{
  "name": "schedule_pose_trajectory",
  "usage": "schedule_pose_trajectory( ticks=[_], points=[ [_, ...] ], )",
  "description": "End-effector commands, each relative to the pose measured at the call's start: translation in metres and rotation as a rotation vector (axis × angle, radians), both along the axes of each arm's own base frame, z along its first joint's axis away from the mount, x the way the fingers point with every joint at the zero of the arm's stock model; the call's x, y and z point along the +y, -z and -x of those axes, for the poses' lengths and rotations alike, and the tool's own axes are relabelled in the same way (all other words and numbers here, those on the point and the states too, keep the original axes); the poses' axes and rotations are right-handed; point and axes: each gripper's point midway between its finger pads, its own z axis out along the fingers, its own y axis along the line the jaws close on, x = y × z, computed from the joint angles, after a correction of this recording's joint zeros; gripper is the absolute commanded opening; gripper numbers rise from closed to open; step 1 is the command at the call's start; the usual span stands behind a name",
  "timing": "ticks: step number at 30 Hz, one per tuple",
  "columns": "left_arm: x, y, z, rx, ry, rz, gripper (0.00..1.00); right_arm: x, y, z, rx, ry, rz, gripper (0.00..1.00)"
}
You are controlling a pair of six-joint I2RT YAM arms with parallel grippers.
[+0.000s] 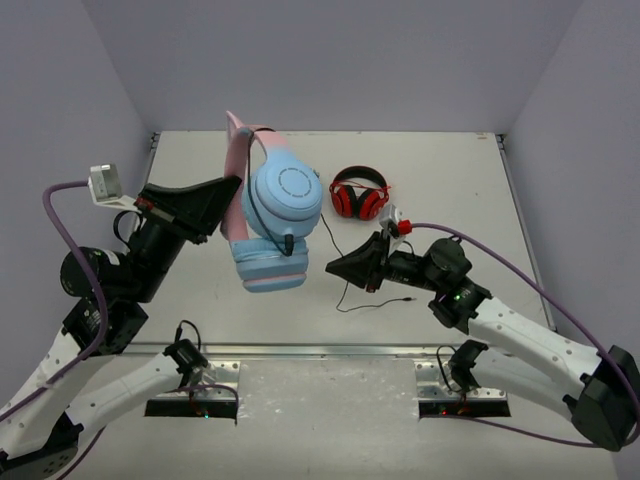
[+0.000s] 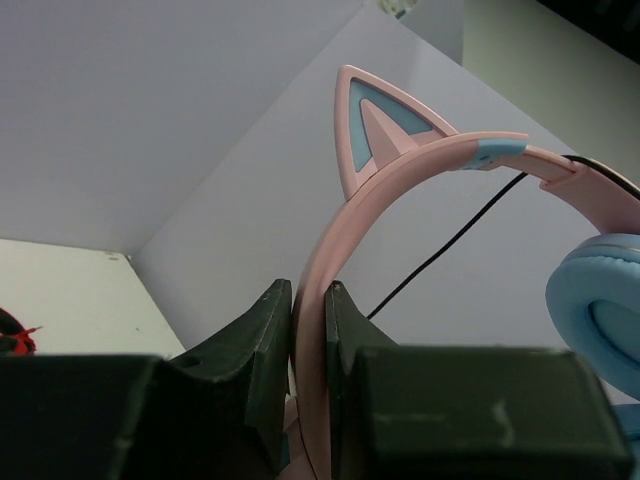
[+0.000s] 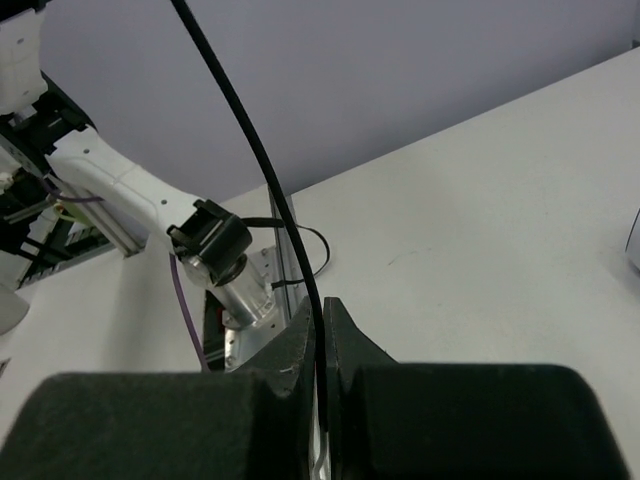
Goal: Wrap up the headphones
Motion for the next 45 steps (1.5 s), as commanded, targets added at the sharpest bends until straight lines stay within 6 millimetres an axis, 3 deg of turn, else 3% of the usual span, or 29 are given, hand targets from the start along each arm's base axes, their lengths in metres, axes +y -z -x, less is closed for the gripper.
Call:
schedule_pose_trajectory(
  ticks=[1, 8, 9, 16, 22, 29, 38, 45],
  points=[
    [0.04, -0.035, -0.009, 0.01, -0.179, 0.146, 0.0, 0.003, -0.002, 0.006, 0.002, -0.025, -0.041, 0.01],
    [0.064, -0.016, -0.047, 0.108, -0.426, 0.142, 0.0, 0.009, 0.015, -0.005, 0.055, 0.07, 0.005, 0.01],
    [0.067, -0.014, -0.05, 0.116, -0.448, 0.151, 0.0, 0.013, 0.01, -0.008, 0.05, 0.082, 0.01, 0.01],
    [0.106, 0.006, -0.072, 0.254, -0.726, 0.179, 0.0, 0.032, 0.014, 0.008, -0.026, 0.104, 0.092, 0.01],
    [0.107, 0.015, -0.089, 0.282, -0.841, 0.128, 0.01, 0.053, 0.024, 0.025, -0.034, 0.05, 0.157, 0.01],
    [0.103, 0.048, -0.115, 0.339, -0.997, -0.033, 0.0, 0.071, 0.016, 0.048, -0.069, -0.04, 0.21, 0.01],
    [0.115, 0.124, -0.127, 0.414, -1.161, -0.259, 0.0, 0.069, -0.01, 0.058, -0.13, -0.07, 0.219, 0.01],
    [0.089, 0.169, -0.147, 0.414, -1.079, -0.506, 0.0, 0.061, -0.032, 0.043, -0.243, -0.042, 0.407, 0.01]
  ],
)
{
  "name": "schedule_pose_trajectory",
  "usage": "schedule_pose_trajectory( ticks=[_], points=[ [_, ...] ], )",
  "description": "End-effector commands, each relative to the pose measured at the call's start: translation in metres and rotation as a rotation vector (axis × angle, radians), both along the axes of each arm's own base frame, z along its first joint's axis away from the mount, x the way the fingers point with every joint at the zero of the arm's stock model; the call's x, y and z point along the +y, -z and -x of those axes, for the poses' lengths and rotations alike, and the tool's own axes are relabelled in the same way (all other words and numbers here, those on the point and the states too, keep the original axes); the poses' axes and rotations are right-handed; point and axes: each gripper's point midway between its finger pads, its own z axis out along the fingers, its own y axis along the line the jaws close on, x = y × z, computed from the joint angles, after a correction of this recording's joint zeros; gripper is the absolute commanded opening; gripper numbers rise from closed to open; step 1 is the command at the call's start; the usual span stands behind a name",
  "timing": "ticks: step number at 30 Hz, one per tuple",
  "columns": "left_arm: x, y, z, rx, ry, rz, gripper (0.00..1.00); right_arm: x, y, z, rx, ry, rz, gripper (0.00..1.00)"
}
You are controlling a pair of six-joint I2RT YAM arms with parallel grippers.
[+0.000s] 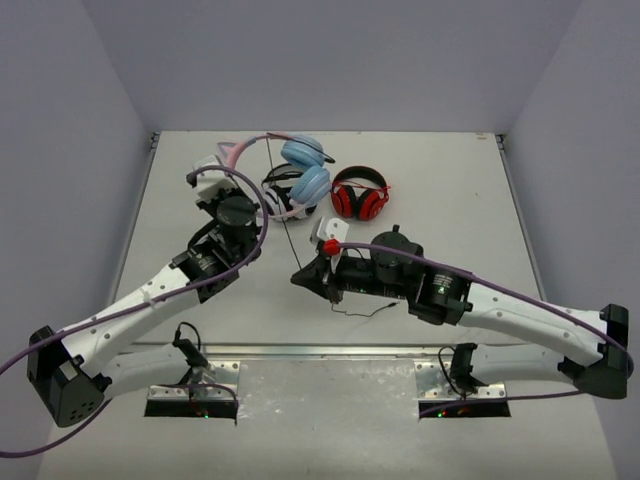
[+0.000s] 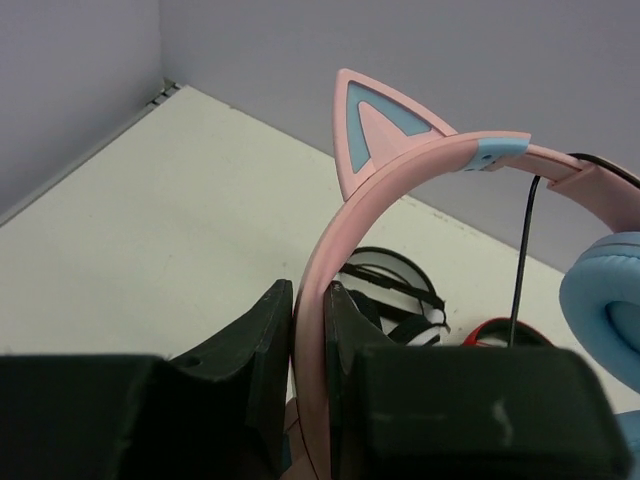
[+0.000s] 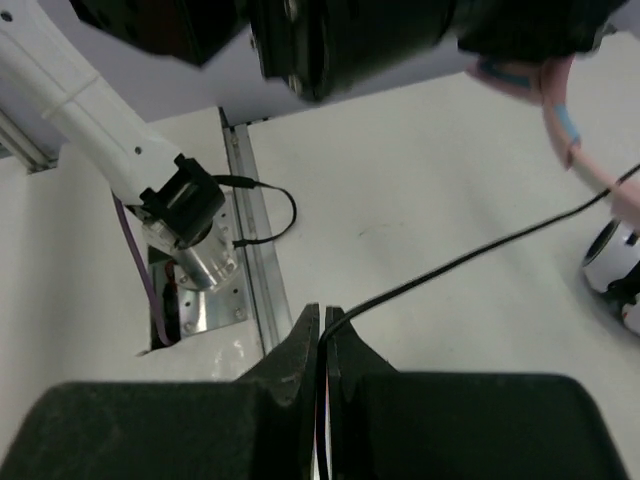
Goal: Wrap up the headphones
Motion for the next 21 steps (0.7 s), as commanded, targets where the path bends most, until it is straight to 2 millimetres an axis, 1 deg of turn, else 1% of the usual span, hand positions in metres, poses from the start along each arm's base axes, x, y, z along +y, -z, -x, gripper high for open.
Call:
schedule_pose_trajectory(
  ticks=[1, 2, 3, 4, 5, 7, 8, 9, 10, 11, 12, 13, 14, 15, 16, 17, 18, 19, 20, 21],
  points=[
    [-0.001, -0.005, -0.004, -0.067, 0.033, 0.027, 0.0, -0.006, -0.019, 0.004, -0.076, -0.044, 0.144, 0.01],
    [-0.016, -0.007, -0.009, -0.095, 0.131, 0.022, 0.0, -0.008, -0.02, 0.001, -0.11, -0.049, 0.181, 0.01],
    [-0.019, 0.0, -0.008, -0.074, 0.161, -0.018, 0.0, -0.01, -0.021, -0.001, -0.117, -0.042, 0.208, 0.01],
    [-0.023, 0.007, -0.009, -0.052, 0.184, -0.027, 0.0, -0.014, -0.022, -0.008, -0.168, -0.037, 0.268, 0.01],
    [-0.023, 0.019, -0.007, -0.001, 0.19, -0.056, 0.0, -0.016, -0.024, -0.011, -0.182, -0.031, 0.295, 0.01],
    [-0.027, 0.027, -0.006, 0.032, 0.219, -0.065, 0.0, -0.021, -0.029, -0.018, -0.207, -0.008, 0.357, 0.01],
    [-0.031, 0.039, -0.003, 0.066, 0.255, -0.083, 0.0, -0.025, -0.032, -0.023, -0.235, 0.003, 0.387, 0.01],
    [-0.033, 0.043, -0.002, 0.071, 0.273, -0.079, 0.0, -0.027, -0.036, -0.025, -0.25, 0.01, 0.401, 0.01],
    [-0.034, 0.042, 0.004, 0.06, 0.301, -0.07, 0.0, -0.03, -0.043, -0.028, -0.268, 0.024, 0.413, 0.01],
    [-0.041, 0.054, 0.007, 0.075, 0.35, -0.078, 0.0, -0.031, -0.044, -0.034, -0.3, 0.035, 0.435, 0.01],
    [-0.045, 0.052, 0.013, 0.06, 0.387, -0.073, 0.01, -0.033, -0.046, -0.034, -0.313, 0.031, 0.447, 0.01],
    [-0.048, 0.056, 0.016, 0.064, 0.408, -0.078, 0.0, -0.033, -0.047, -0.037, -0.327, 0.033, 0.461, 0.01],
    [-0.052, 0.063, 0.02, 0.077, 0.427, -0.09, 0.0, -0.033, -0.042, -0.041, -0.345, 0.037, 0.498, 0.01],
    [-0.055, 0.064, 0.023, 0.083, 0.443, -0.096, 0.0, -0.033, -0.04, -0.044, -0.354, 0.039, 0.518, 0.01],
    [-0.064, 0.066, 0.029, 0.093, 0.475, -0.107, 0.0, -0.035, -0.038, -0.045, -0.359, 0.035, 0.549, 0.01],
    [-0.065, 0.071, 0.032, 0.117, 0.47, -0.133, 0.01, -0.035, -0.03, -0.052, -0.389, 0.035, 0.604, 0.01],
    [-0.067, 0.072, 0.035, 0.125, 0.471, -0.143, 0.0, -0.037, -0.027, -0.056, -0.402, 0.041, 0.639, 0.01],
    [-0.075, 0.074, 0.041, 0.136, 0.492, -0.155, 0.0, -0.041, -0.027, -0.059, -0.414, 0.044, 0.68, 0.01],
    [-0.075, 0.076, 0.044, 0.148, 0.491, -0.166, 0.0, -0.043, -0.021, -0.068, -0.446, 0.058, 0.741, 0.01],
    [-0.075, 0.083, 0.048, 0.175, 0.497, -0.187, 0.01, -0.046, -0.02, -0.073, -0.471, 0.073, 0.772, 0.01]
  ],
)
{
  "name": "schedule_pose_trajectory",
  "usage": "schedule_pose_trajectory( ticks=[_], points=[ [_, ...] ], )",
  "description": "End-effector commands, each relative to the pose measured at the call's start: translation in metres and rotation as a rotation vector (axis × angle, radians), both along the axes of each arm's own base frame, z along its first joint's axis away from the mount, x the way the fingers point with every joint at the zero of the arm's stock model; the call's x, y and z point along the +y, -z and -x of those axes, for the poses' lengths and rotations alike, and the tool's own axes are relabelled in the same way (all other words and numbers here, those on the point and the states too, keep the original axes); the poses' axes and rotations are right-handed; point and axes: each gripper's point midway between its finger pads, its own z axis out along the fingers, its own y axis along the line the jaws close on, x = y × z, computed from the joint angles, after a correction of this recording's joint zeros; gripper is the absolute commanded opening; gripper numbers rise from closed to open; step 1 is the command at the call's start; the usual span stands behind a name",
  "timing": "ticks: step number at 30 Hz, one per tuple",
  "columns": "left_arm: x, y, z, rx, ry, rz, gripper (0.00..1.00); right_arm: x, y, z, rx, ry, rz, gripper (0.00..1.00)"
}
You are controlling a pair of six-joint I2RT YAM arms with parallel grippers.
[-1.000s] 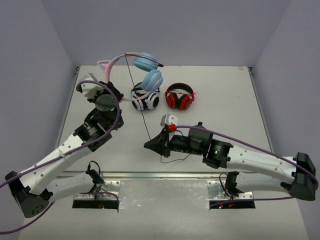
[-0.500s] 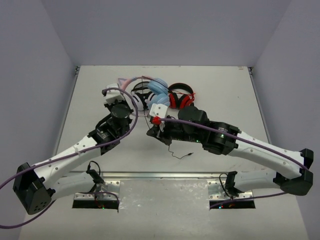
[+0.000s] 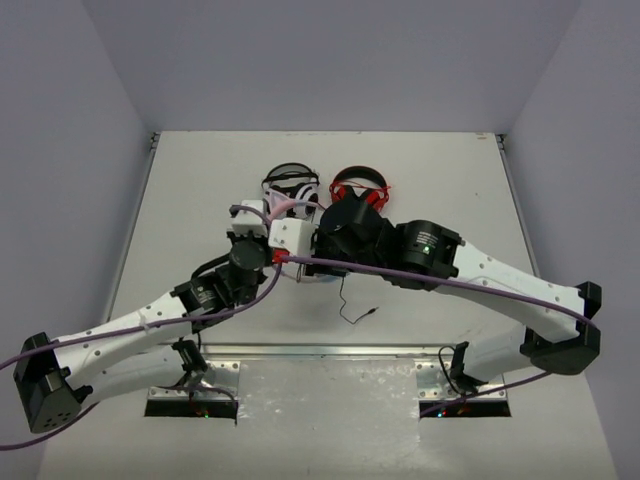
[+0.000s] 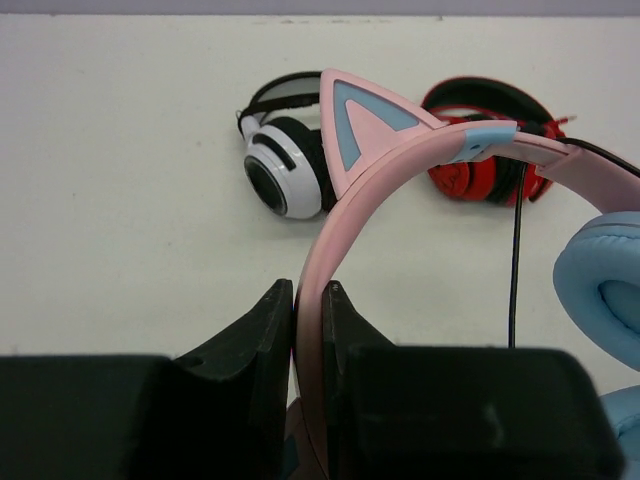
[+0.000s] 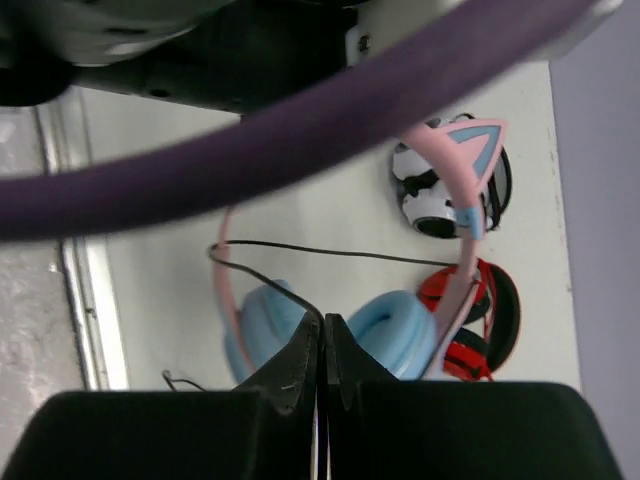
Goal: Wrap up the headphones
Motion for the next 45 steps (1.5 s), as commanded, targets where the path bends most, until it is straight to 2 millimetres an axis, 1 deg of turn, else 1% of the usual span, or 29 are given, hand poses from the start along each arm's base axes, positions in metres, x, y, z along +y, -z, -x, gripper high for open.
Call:
schedule_pose_trajectory(
  ticks=[1, 3, 5, 6, 9, 10, 11, 12, 13, 14, 15, 16, 18, 19, 21, 22, 23, 28, 29, 31, 32, 33, 35, 36, 37, 39, 40, 43, 45],
  points=[
    [-0.009, -0.009, 0.012, -0.014, 0.021, 0.01, 0.0, -0.018, -0.003, -0.025, -0.15, 0.05, 0.157, 0.01],
    [-0.013, -0.005, 0.016, -0.007, 0.037, -0.005, 0.0, -0.024, -0.008, -0.039, -0.233, 0.09, 0.197, 0.01],
    [-0.017, -0.001, 0.022, -0.001, 0.058, -0.023, 0.01, -0.025, -0.016, -0.049, -0.293, 0.112, 0.193, 0.01],
    [-0.018, 0.0, 0.025, 0.003, 0.063, -0.025, 0.0, -0.028, -0.027, -0.058, -0.339, 0.16, 0.168, 0.01],
    [-0.022, 0.004, 0.033, 0.014, 0.089, -0.034, 0.0, -0.039, -0.036, -0.073, -0.387, 0.216, 0.145, 0.01],
    [-0.025, 0.003, 0.036, 0.014, 0.103, -0.028, 0.0, -0.047, -0.047, -0.082, -0.396, 0.254, 0.103, 0.01],
    [-0.029, 0.007, 0.039, 0.023, 0.135, -0.024, 0.0, -0.051, -0.051, -0.086, -0.384, 0.273, 0.074, 0.01],
    [-0.029, 0.005, 0.041, 0.016, 0.153, -0.003, 0.0, -0.056, -0.059, -0.093, -0.381, 0.301, 0.036, 0.01],
    [-0.03, 0.006, 0.043, 0.018, 0.168, 0.009, 0.0, -0.067, -0.063, -0.102, -0.352, 0.339, -0.004, 0.01],
    [-0.032, 0.01, 0.046, 0.028, 0.188, 0.018, 0.0, -0.071, -0.066, -0.106, -0.335, 0.352, -0.03, 0.02],
    [-0.031, 0.009, 0.048, 0.024, 0.197, 0.033, 0.0, -0.081, -0.068, -0.114, -0.322, 0.383, -0.049, 0.05],
    [-0.031, 0.01, 0.049, 0.027, 0.199, 0.039, 0.0, -0.082, -0.071, -0.112, -0.307, 0.384, -0.081, 0.08],
    [-0.03, 0.009, 0.05, 0.025, 0.199, 0.054, 0.0, -0.082, -0.068, -0.111, -0.283, 0.383, -0.106, 0.16],
    [-0.03, 0.009, 0.05, 0.027, 0.199, 0.053, 0.0, -0.081, -0.067, -0.109, -0.27, 0.373, -0.119, 0.14],
    [-0.032, 0.005, 0.05, 0.024, 0.208, 0.058, 0.0, -0.079, -0.066, -0.107, -0.25, 0.36, -0.149, 0.12],
    [-0.033, 0.005, 0.051, 0.03, 0.213, 0.049, 0.0, -0.08, -0.065, -0.109, -0.247, 0.364, -0.153, 0.06],
    [-0.034, 0.004, 0.05, 0.031, 0.215, 0.044, 0.0, -0.079, -0.062, -0.109, -0.233, 0.356, -0.154, 0.05],
    [-0.039, 0.004, 0.055, 0.041, 0.24, 0.048, 0.0, -0.089, -0.05, -0.125, -0.207, 0.404, -0.142, 0.03],
    [-0.038, 0.001, 0.056, 0.036, 0.243, 0.066, 0.0, -0.092, -0.048, -0.129, -0.206, 0.42, -0.143, 0.02],
    [-0.038, -0.003, 0.059, 0.033, 0.261, 0.08, 0.0, -0.109, -0.042, -0.142, -0.193, 0.481, -0.154, 0.02],
    [-0.039, -0.008, 0.062, 0.026, 0.274, 0.099, 0.0, -0.112, -0.04, -0.147, -0.192, 0.497, -0.169, 0.04],
    [-0.04, -0.009, 0.063, 0.027, 0.285, 0.103, 0.0, -0.122, -0.039, -0.154, -0.183, 0.523, -0.183, 0.06],
    [-0.047, -0.016, 0.069, 0.035, 0.341, 0.122, 0.0, -0.128, -0.038, -0.161, -0.177, 0.535, -0.195, 0.07],
    [-0.052, -0.019, 0.071, 0.036, 0.373, 0.131, 0.0, -0.125, -0.036, -0.163, -0.163, 0.524, -0.201, 0.07],
    [-0.062, -0.024, 0.077, 0.036, 0.436, 0.143, 0.0, -0.125, -0.037, -0.165, -0.162, 0.523, -0.206, 0.02],
    [-0.07, -0.028, 0.082, 0.045, 0.49, 0.146, 0.0, -0.124, -0.034, -0.168, -0.149, 0.523, -0.212, 0.01],
    [-0.074, -0.034, 0.085, 0.047, 0.52, 0.156, 0.0, -0.121, -0.034, -0.168, -0.144, 0.511, -0.222, 0.01],
    [-0.078, -0.03, 0.088, 0.084, 0.538, 0.129, 0.0, -0.12, -0.033, -0.172, -0.148, 0.514, -0.239, 0.01],
    [-0.078, -0.036, 0.089, 0.085, 0.542, 0.137, 0.0, -0.122, -0.028, -0.175, -0.145, 0.527, -0.247, 0.01]
  ],
)
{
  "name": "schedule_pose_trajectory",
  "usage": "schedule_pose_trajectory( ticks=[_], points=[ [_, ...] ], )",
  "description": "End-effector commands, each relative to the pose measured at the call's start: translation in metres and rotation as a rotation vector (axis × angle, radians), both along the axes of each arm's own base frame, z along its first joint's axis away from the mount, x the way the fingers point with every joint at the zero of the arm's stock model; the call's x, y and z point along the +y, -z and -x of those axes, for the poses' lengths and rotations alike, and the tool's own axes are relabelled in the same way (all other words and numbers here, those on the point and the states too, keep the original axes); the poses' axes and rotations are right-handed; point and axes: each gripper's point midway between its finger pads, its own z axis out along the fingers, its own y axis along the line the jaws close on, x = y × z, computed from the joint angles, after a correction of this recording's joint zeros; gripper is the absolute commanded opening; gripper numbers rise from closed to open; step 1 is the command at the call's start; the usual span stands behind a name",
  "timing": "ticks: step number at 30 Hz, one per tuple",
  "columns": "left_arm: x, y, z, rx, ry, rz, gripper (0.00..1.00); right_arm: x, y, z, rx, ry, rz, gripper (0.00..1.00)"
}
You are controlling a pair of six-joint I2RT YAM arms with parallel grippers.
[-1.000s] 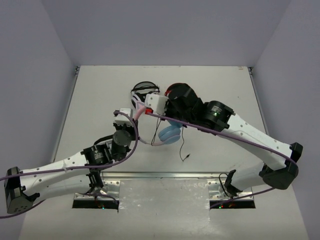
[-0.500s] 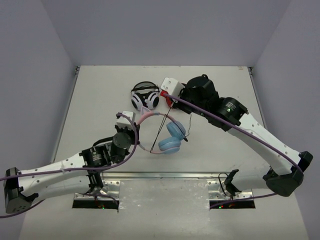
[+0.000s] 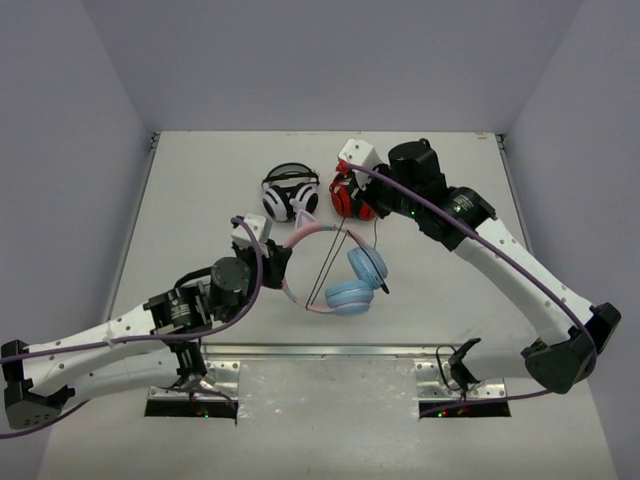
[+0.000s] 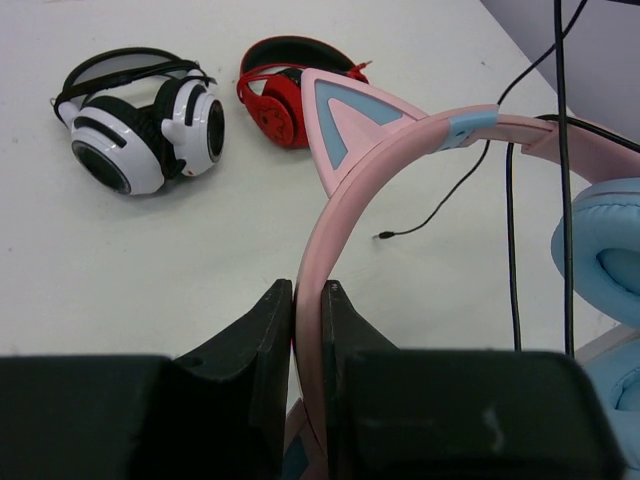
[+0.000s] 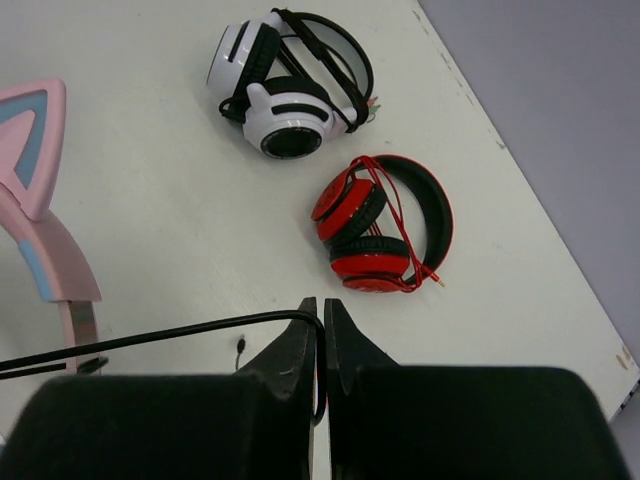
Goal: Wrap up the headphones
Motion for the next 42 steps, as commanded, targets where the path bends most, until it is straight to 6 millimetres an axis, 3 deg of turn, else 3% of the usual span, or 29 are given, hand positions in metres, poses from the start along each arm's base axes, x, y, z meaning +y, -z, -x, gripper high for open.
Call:
schedule_pose_trajectory(
  ticks=[1, 9, 13, 16, 23, 30, 32, 34, 42],
  points=[
    [-0.017, -0.018, 0.021, 0.009, 0.147, 0.025, 0.0, -0.018, -0.03, -0.038, -0.14, 0.14, -0.094, 0.01],
    [-0.006, -0.043, 0.024, -0.031, 0.135, 0.087, 0.0, -0.031, -0.003, -0.041, -0.064, 0.18, -0.202, 0.01],
    [-0.01, -0.067, 0.029, -0.071, 0.179, 0.146, 0.0, -0.012, 0.019, -0.03, 0.005, 0.095, -0.266, 0.01],
    [-0.01, -0.096, 0.032, -0.12, 0.198, 0.211, 0.0, 0.004, 0.025, -0.018, 0.03, 0.015, -0.337, 0.02],
    [0.006, -0.169, 0.042, -0.259, 0.219, 0.364, 0.0, 0.037, -0.004, 0.019, 0.011, -0.217, -0.573, 0.09],
    [0.014, -0.197, 0.044, -0.3, 0.208, 0.417, 0.0, 0.058, -0.027, 0.038, 0.064, -0.341, -0.764, 0.15],
    [0.017, -0.206, 0.044, -0.311, 0.197, 0.439, 0.0, 0.062, -0.027, 0.038, 0.076, -0.354, -0.792, 0.19],
    [0.021, -0.215, 0.043, -0.314, 0.175, 0.461, 0.0, 0.069, -0.02, 0.034, 0.123, -0.358, -0.821, 0.3],
    [0.044, -0.244, 0.03, -0.295, 0.021, 0.54, 0.0, 0.083, 0.007, 0.027, 0.23, -0.363, -0.911, 0.23]
  ],
)
